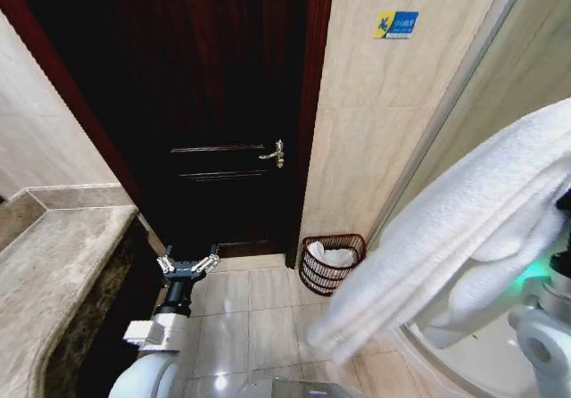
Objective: Discard the used towel into the hamper.
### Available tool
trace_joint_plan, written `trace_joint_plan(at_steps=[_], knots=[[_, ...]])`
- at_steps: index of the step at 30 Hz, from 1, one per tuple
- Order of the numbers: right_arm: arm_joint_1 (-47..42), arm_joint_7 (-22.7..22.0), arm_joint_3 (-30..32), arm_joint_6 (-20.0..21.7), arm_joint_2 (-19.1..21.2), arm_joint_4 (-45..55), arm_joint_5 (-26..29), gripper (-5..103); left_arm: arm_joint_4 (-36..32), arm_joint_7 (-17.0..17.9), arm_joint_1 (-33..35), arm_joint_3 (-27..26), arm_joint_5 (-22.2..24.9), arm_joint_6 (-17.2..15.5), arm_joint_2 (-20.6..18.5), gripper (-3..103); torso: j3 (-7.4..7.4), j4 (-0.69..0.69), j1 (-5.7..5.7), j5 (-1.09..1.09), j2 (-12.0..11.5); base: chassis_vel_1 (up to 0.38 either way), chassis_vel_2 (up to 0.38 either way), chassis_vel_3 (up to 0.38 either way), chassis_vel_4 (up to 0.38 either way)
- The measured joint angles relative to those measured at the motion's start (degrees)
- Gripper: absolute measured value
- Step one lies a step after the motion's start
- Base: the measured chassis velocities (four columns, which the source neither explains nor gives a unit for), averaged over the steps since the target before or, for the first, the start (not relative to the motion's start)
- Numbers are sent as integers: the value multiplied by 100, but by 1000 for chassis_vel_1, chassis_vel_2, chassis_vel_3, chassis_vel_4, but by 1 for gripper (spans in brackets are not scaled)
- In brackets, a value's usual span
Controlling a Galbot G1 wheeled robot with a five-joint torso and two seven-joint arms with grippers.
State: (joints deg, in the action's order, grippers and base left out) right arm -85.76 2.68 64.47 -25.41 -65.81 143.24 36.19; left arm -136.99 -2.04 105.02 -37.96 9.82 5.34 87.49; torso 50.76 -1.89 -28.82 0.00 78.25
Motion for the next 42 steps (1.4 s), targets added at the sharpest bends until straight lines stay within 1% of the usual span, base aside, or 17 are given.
trace_joint_plan(at_steps=[6, 9, 14, 20, 30, 36, 42], knots=[[14, 2, -6, -6, -6, 0, 0, 6, 0, 0, 0, 0, 0, 0, 0, 100, 1, 0, -2, -1, -1, -122, 109, 119, -110], [18, 2, -23, -10, -2, -1, 2, 6, 0, 0, 0, 0, 0, 0, 0, 100, 2, 0, -3, 1, -1, -145, 160, 145, -155], [61, -3, -46, -76, 62, -1, 35, 6, 0, 0, -1, 0, 0, 0, 0, 100, 3, -2, -8, 0, -3, -97, 121, 121, -95], [124, -3, -57, -93, 112, 0, 51, 6, 0, 0, -1, 0, 0, 0, 0, 100, 0, 0, 1, 0, -1, -5, 10, 2, -4], [165, 11, -133, -173, 98, 0, 2, 6, 0, 0, 0, 0, 0, 0, 0, 100, 0, -2, -1, 0, -1, 27, 3, 11, 50], [158, 13, -90, -183, 87, -33, -6, 6, 0, 0, 0, 0, 0, 0, 0, 100, 1, 0, -2, 0, -1, 0, 0, 0, 0], [149, 5, -102, -235, 82, -30, -8, 6, 0, 0, 0, 0, 0, 0, 0, 100, 0, 0, -2, 0, 0, 0, 0, 0, 0]])
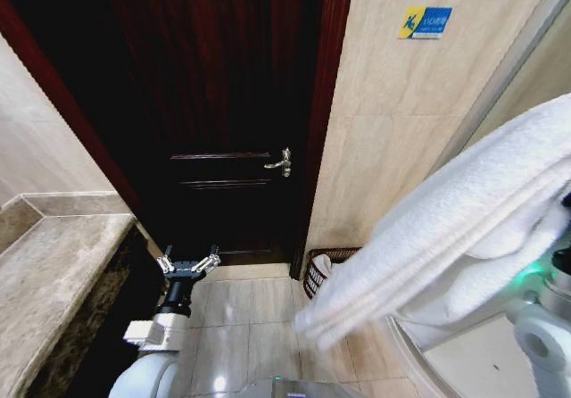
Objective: Discard the used towel into the hamper.
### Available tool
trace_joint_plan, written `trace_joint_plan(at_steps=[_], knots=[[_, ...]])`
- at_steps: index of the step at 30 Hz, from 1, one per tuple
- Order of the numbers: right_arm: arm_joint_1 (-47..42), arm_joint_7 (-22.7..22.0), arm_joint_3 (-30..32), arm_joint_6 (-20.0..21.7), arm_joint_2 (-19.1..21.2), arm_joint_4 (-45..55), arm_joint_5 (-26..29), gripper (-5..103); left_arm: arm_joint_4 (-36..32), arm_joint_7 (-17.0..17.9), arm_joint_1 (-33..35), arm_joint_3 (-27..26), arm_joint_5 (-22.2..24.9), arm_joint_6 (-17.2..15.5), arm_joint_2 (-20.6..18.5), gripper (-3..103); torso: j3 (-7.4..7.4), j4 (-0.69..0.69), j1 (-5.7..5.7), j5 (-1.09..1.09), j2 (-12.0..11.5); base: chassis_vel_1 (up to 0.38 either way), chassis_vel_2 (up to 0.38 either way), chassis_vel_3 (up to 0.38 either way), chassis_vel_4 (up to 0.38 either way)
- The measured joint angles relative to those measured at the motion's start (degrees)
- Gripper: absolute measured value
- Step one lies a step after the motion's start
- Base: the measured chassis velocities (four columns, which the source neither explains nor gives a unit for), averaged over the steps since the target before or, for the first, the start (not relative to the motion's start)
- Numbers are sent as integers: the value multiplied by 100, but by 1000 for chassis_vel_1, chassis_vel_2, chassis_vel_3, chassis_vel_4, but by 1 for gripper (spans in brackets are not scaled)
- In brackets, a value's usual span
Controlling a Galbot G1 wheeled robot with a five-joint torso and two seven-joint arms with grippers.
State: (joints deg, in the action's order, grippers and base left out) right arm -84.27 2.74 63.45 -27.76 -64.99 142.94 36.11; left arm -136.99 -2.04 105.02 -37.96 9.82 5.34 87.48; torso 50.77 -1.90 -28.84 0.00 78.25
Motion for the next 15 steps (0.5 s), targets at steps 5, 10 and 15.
trace_joint_plan(at_steps=[5, 10, 15], knots=[[-4, 0, 3, -16, -6, -4, -18, 6, 0, 0, 0, 0, 0, 0, 0, 100, 1, 0, 0, 0, 0, 0, 0, 0, 0], [-13, -20, 61, 78, -20, -57, -88, 6, 0, 0, 0, 0, 0, 0, 0, 100, 43, 0, -37, 0, 83, 0, 0, 0, 0], [56, -138, 31, 218, -7, -156, -99, 6, 0, 0, 0, 0, 0, 0, 0, 100, 117, 0, -98, 0, 219, 0, 0, 0, 0]])
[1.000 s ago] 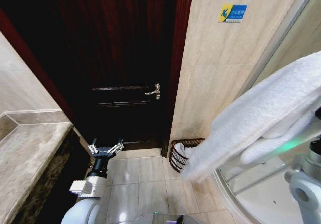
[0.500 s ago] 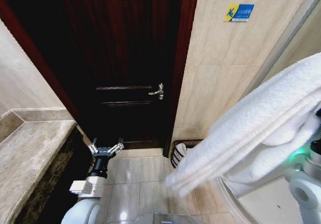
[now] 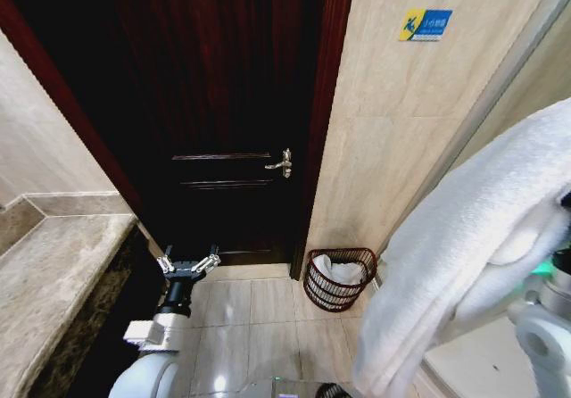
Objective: Discard the used towel into the hamper.
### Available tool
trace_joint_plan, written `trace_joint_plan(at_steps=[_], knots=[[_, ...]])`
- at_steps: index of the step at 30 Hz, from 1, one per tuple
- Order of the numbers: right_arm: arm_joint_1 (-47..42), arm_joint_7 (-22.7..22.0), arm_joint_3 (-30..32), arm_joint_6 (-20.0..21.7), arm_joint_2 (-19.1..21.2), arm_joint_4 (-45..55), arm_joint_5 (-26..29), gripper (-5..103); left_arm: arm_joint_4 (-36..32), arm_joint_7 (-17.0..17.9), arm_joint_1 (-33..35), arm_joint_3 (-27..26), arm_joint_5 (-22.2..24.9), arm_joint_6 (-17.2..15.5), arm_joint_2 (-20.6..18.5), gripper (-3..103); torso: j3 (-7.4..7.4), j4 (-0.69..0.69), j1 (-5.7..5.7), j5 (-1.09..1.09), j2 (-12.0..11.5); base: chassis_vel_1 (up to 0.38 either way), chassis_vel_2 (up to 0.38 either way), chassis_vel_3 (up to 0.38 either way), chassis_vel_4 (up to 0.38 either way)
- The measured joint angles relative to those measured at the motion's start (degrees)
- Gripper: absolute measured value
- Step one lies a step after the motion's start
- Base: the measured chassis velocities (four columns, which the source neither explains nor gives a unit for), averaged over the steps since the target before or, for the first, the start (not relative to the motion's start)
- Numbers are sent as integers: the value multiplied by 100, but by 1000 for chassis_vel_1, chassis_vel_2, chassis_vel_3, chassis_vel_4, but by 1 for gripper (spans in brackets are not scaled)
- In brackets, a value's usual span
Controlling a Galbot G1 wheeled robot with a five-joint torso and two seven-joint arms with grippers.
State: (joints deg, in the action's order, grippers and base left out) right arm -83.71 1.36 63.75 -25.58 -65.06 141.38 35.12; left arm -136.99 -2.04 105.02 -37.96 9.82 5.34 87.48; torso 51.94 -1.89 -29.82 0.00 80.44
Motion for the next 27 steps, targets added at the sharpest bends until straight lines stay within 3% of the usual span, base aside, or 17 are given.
trace_joint_plan(at_steps=[4, 16, 21, 27], knots=[[158, -129, -99, 169, 66, -143, 17, 6, 0, 0, 0, 0, 0, 0, 0, 100, 19, 0, -16, 0, 33, 0, 0, 0, 0], [986, -170, -614, 106, 399, -847, 84, 6, 0, 0, 0, 0, 0, 0, 0, 100, 20, 0, -17, 0, 34, 0, 0, 0, 0], [1227, -136, -867, -44, 349, -1039, 39, 6, 0, 0, 0, 0, 0, 0, 0, 100, 18, -1, -16, -1, 30, 0, 0, 0, 0], [1401, -35, -948, 121, 281, -1463, -101, 6, 0, 0, 0, 0, 0, 0, 0, 100, 15, 0, -13, 0, 24, 0, 0, 0, 0]])
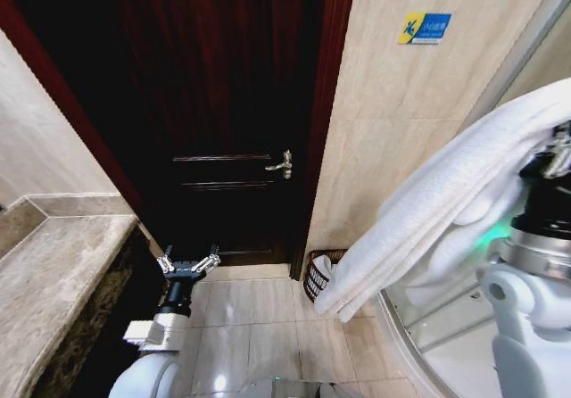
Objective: Discard the used towel into the hamper.
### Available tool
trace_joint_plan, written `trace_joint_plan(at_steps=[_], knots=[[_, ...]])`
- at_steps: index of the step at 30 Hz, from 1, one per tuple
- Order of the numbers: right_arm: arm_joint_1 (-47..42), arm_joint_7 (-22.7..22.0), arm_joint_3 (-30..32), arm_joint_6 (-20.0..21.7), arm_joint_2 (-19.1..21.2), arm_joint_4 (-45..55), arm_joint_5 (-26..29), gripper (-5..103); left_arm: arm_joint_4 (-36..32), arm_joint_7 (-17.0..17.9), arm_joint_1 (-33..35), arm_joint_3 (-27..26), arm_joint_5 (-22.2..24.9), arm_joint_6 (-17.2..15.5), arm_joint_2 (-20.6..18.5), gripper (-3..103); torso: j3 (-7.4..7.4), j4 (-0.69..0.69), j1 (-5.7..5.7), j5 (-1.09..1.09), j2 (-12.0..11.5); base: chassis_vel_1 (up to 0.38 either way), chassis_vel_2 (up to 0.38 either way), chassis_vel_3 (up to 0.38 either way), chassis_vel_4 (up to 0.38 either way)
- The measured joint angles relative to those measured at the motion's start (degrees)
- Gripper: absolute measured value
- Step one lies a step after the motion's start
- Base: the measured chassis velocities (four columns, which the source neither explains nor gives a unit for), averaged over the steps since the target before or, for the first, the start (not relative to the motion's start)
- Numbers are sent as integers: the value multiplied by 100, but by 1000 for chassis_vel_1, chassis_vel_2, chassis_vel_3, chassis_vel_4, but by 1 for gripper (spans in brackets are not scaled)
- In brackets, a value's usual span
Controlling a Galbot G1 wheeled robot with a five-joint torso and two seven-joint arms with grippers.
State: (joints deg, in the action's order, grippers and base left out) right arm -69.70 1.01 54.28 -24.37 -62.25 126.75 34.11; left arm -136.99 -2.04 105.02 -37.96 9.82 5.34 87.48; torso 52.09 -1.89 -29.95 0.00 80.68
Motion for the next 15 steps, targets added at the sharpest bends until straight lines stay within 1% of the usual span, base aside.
trace_joint_plan(at_steps=[8, 15], knots=[[51, 164, -16, -67, 2, -248, 44, 6, 0, 0, 0, 0, 0, 0, 0, 100, -3, 1, 3, 0, -2, 0, 0, 0, 0], [89, 253, -32, -182, 2, -404, 113, 6, 0, 0, 0, 0, 0, 0, 0, 100, -3, 0, 2, 0, -6, -72, 88, 78, -73]])
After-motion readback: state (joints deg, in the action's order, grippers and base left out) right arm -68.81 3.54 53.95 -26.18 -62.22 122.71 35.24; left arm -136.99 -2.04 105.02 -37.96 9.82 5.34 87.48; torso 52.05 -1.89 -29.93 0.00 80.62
